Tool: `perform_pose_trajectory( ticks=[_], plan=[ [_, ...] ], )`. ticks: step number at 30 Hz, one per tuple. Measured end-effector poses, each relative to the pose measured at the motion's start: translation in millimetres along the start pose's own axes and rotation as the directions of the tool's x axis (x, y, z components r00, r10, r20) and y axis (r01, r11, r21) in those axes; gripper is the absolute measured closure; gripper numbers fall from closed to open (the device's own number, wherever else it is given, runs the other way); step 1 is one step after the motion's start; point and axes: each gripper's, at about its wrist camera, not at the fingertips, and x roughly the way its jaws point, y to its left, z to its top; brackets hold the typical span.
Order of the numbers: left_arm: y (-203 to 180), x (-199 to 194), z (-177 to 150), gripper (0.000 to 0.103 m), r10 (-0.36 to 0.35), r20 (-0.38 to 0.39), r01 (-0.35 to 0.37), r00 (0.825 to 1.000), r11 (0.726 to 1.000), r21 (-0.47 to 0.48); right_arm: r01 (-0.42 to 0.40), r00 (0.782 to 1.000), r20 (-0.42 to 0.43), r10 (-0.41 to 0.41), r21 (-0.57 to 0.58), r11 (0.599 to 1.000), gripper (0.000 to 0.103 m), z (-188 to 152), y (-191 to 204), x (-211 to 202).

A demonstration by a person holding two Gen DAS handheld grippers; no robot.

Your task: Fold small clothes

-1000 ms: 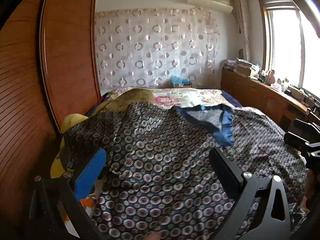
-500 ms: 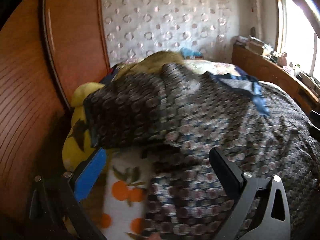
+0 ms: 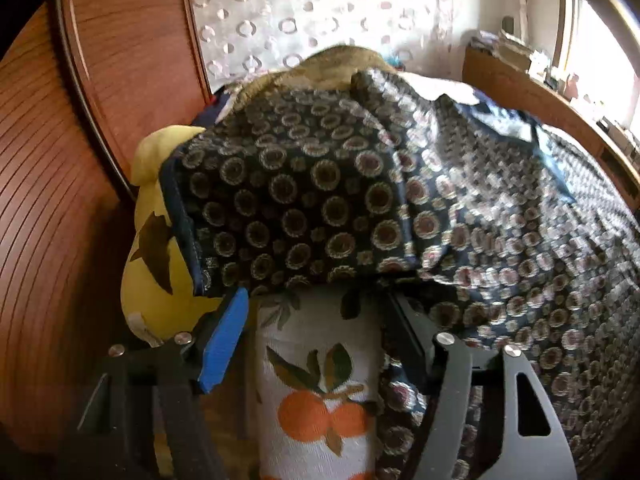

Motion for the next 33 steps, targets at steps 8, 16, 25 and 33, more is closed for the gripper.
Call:
perform_pose_trajectory(
  ticks=[8,16,25,33],
  plan=[
    [25,7,6,0.08,0.053,0.019,-0.053,0.998,0.998,-0.019,-0.013,1.0,-0.001,0.013,-0.014,1.0,0.0,3,4,1],
    [24,-27,21,0.1,0.036,0.174,-0.03,0.984,0.999,-0.041,-0.002,1.0,0.007,0.002,0.009,1.0,0.0,2,-3,-4],
    [-40,-83,52,0.1,-0.125,0.281,0.097,0.952,0.989,0.111,0.018,1.0,0.014,-0.019,0.05,0.999,0.0,0,-16,-10],
    [-89,-88,32,0.097,-0.215,0.233,0.175,0.948,0.968,0.181,0.028,0.999,0.021,-0.03,0.068,0.997,0.0,-8,-25,-17]
  ],
)
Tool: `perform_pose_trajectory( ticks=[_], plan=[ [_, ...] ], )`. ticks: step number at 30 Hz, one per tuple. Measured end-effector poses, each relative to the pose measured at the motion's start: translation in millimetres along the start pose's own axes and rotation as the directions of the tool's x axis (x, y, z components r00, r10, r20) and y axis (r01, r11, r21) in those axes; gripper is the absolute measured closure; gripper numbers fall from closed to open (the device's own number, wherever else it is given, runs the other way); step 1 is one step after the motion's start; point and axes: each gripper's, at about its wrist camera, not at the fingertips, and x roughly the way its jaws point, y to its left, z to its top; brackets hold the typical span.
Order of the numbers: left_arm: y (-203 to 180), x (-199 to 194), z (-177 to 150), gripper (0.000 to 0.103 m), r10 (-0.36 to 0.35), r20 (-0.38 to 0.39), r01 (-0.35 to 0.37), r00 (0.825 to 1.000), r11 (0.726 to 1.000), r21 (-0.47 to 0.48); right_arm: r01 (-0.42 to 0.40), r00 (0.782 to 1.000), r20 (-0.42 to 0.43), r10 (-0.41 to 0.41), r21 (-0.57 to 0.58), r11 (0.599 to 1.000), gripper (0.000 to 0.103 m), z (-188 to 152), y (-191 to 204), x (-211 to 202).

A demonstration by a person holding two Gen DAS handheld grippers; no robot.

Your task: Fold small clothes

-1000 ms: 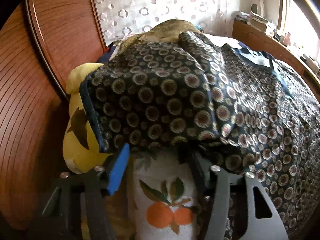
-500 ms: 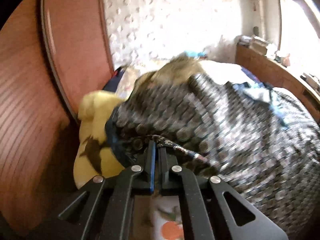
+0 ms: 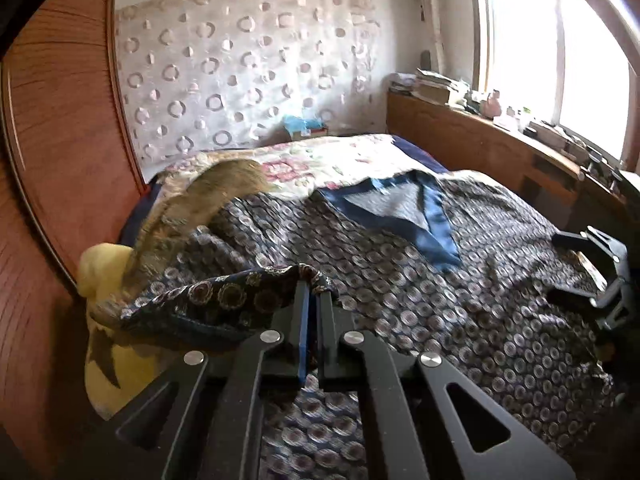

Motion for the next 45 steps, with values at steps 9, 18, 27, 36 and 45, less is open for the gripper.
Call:
perform_pose_trajectory(
  ticks=[9,18,27,36,45],
  plan=[
    [10,-38,-24,0.045,0.075,0.072,-0.068,0.995,0.994,-0.089,-0.004,1.0,-0.01,0.004,-0.021,1.0,0.0,7,2,4],
    [45,-56,-54,0.028,0.13,0.083,-0.113,0.988,0.978,-0.177,-0.079,0.997,-0.009,0.078,-0.098,0.992,0.0,29,35,14],
    [64,-82,-70,0.028,0.196,0.132,-0.161,0.972,0.957,-0.241,-0.209,0.977,-0.012,0.212,-0.229,0.951,0.012,71,97,55],
    [77,-96,-80,0.028,0.237,0.148,-0.189,0.96,0.941,-0.281,-0.361,0.932,-0.132,0.336,-0.322,0.875,0.029,96,165,117],
    [85,-92,-88,0.028,0.242,0.134,-0.193,0.961,0.934,-0.301,-0.397,0.912,-0.268,0.31,-0.383,0.834,0.035,103,209,177]
  ],
)
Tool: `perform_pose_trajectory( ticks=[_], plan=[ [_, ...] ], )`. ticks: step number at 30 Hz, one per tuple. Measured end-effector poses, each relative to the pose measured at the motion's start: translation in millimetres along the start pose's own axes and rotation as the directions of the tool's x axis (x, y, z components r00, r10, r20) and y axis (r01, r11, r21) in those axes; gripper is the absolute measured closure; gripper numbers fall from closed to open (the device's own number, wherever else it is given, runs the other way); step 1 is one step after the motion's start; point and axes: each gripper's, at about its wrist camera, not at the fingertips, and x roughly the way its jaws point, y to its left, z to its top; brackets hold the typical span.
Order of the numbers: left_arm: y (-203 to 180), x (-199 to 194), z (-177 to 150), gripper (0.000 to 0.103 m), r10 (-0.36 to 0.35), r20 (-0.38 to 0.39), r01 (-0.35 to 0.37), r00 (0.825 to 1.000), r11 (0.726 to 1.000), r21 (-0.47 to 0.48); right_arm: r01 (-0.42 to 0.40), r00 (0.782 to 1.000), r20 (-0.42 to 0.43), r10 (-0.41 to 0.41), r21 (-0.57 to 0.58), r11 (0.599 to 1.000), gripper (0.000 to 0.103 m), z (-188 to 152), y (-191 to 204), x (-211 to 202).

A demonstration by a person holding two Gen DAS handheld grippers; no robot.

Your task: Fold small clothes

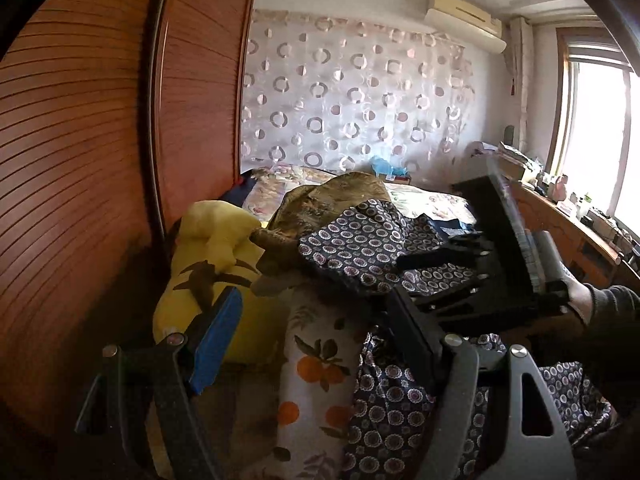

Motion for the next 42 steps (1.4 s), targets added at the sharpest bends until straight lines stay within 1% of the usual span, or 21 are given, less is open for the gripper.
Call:
perform_pose_trajectory(
  ticks=[1,2,3,4,5,6,10,13,15,16,19,21,22,26,28,30,32,33,34,37,42],
  plan=[
    [0,0,0,0.028,0.001,0.001,-0.001,1.0,1.0,-0.002,0.015,0.999,-0.031,-0.015,-0.003,1.0,0.049,2,-1,10],
    [0,0,0,0.028,0.0,0.0,0.0,1.0,1.0,-0.003,0.027,0.998,-0.057,-0.028,-0.01,1.0,0.075,4,-1,18],
    [0,1,0,0.028,0.001,0.0,-0.001,1.0,1.0,-0.004,0.039,0.997,-0.066,-0.04,-0.018,0.999,0.084,5,-1,22],
    [0,1,-1,0.028,0.004,-0.001,-0.004,1.0,1.0,-0.004,0.041,0.997,-0.063,-0.042,-0.016,0.999,0.088,6,-3,24],
    [0,0,-1,0.028,0.005,-0.001,-0.005,1.0,1.0,-0.004,0.028,0.998,-0.051,-0.029,-0.003,1.0,0.095,6,-6,23],
    [1,2,-2,0.028,0.005,-0.004,-0.005,1.0,1.0,-0.005,0.016,0.999,-0.033,-0.016,0.014,1.0,0.098,7,-10,20],
    [1,4,-5,0.028,0.0,-0.015,0.0,1.0,1.0,0.003,0.008,0.998,0.063,-0.016,0.126,0.992,0.098,3,-32,-3],
    [0,7,-4,0.028,-0.005,-0.027,0.006,1.0,1.0,0.01,0.032,0.992,0.111,-0.055,0.196,0.98,0.098,-7,-51,-19],
    [-3,9,-4,0.028,-0.009,-0.03,0.009,1.0,1.0,0.021,0.058,0.988,0.123,-0.091,0.253,0.966,0.098,-16,-66,-26],
    [-5,8,-4,0.028,-0.01,-0.031,0.011,0.999,1.0,0.023,0.064,0.988,0.117,-0.103,0.301,0.952,0.098,-23,-76,-29],
    [-10,11,-5,0.028,-0.02,-0.039,0.021,0.999,0.999,0.031,0.055,0.986,0.125,-0.114,0.401,0.914,0.098,-42,-95,-41],
    [-14,16,-6,0.028,-0.032,-0.048,0.034,0.998,0.999,0.033,0.075,0.987,0.099,-0.128,0.422,0.904,0.089,-51,-101,-47],
    [-17,18,-6,0.028,-0.039,-0.053,0.041,0.998,0.999,0.036,0.094,0.986,0.089,-0.143,0.416,0.904,0.085,-56,-101,-51],
    [-27,34,-5,0.028,-0.059,-0.079,0.063,0.995,0.997,0.05,0.16,0.974,0.089,-0.209,0.383,0.91,0.084,-70,-107,-70],
    [-31,42,-5,0.028,-0.067,-0.091,0.073,0.994,0.996,0.056,0.167,0.973,0.089,-0.214,0.373,0.913,0.082,-74,-102,-83],
    [-37,48,-4,0.028,-0.065,-0.1,0.072,0.993,0.995,0.068,0.157,0.974,0.1,-0.205,0.36,0.92,0.077,-76,-99,-85],
    [-43,52,-3,0.028,-0.075,-0.104,0.083,0.992,0.994,0.069,0.122,0.98,0.107,-0.168,0.346,0.93,0.062,-76,-93,-85],
    [-44,53,-3,0.028,-0.08,-0.104,0.088,0.991,0.994,0.07,0.102,0.984,0.107,-0.145,0.333,0.937,0.056,-76,-90,-87],
    [-46,53,-3,0.028,-0.084,-0.106,0.092,0.991,0.993,0.073,0.088,0.986,0.106,-0.127,0.314,0.945,0.047,-76,-89,-78],
    [-55,55,-4,0.028,-0.089,-0.113,0.099,0.99,0.991,0.091,0.068,0.992,0.087,-0.092,0.246,0.967,0.046,-66,-74,-56],
    [-63,55,-5,0.028,-0.1,-0.12,0.113,0.988,0.987,0.111,0.067,0.998,-0.028,-0.064,0.143,0.987,0.046,-48,-51,4]
  ],
)
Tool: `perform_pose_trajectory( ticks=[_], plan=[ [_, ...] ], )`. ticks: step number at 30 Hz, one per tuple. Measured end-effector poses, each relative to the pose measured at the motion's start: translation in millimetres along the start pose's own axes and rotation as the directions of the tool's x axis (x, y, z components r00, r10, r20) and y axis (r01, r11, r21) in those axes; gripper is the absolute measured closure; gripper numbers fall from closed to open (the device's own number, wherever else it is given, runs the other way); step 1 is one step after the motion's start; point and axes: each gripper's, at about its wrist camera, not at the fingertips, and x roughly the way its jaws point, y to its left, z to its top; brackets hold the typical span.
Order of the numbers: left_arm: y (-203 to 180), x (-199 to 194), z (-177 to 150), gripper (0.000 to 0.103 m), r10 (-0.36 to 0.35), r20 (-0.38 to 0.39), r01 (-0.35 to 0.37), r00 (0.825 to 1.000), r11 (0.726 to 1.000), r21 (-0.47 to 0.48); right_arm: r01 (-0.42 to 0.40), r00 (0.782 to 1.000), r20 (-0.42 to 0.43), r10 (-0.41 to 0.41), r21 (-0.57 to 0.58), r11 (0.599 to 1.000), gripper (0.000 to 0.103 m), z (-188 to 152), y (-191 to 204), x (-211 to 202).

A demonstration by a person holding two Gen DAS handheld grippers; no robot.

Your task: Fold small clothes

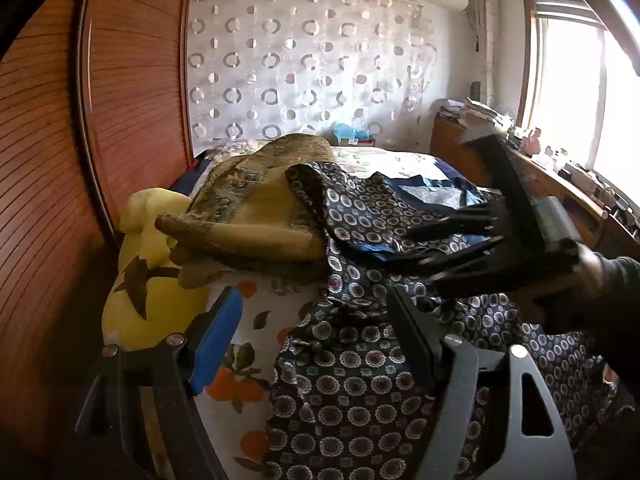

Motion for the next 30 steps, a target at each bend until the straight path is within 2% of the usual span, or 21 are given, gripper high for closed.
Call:
perform_pose_trajectory(
  ticks=[3,5,10,12,14,23,30],
  plan=[
    [-1,-1,-1,0.028,-0.003,-0.005,0.003,1.0,1.0,0.003,0.055,0.997,-0.054,-0.054,0.02,0.998,0.046,6,4,26],
    [0,0,-3,0.028,-0.006,-0.01,0.006,1.0,1.0,0.003,0.076,0.996,-0.05,-0.073,0.058,0.995,0.046,13,1,32],
    [2,1,-4,0.028,0.0,-0.013,0.0,1.0,1.0,-0.003,0.2,0.977,0.025,-0.21,0.203,0.958,0.046,23,-33,11],
    [1,4,-2,0.028,-0.004,-0.014,0.003,1.0,1.0,-0.006,0.224,0.971,0.031,-0.238,0.238,0.945,0.046,22,-46,1],
    [-1,7,0,0.028,-0.002,-0.017,0.002,1.0,1.0,-0.004,0.215,0.972,0.037,-0.232,0.253,0.943,0.046,17,-51,-10],
    [-27,13,3,0.028,-0.045,-0.024,0.045,0.999,0.999,0.026,0.167,0.967,0.138,-0.214,0.292,0.942,0.046,-30,-52,-101],
    [-59,16,10,0.028,-0.092,-0.027,0.094,0.995,0.993,0.076,0.214,0.951,0.146,-0.274,0.333,0.918,0.046,-90,-55,-160]
  ],
)
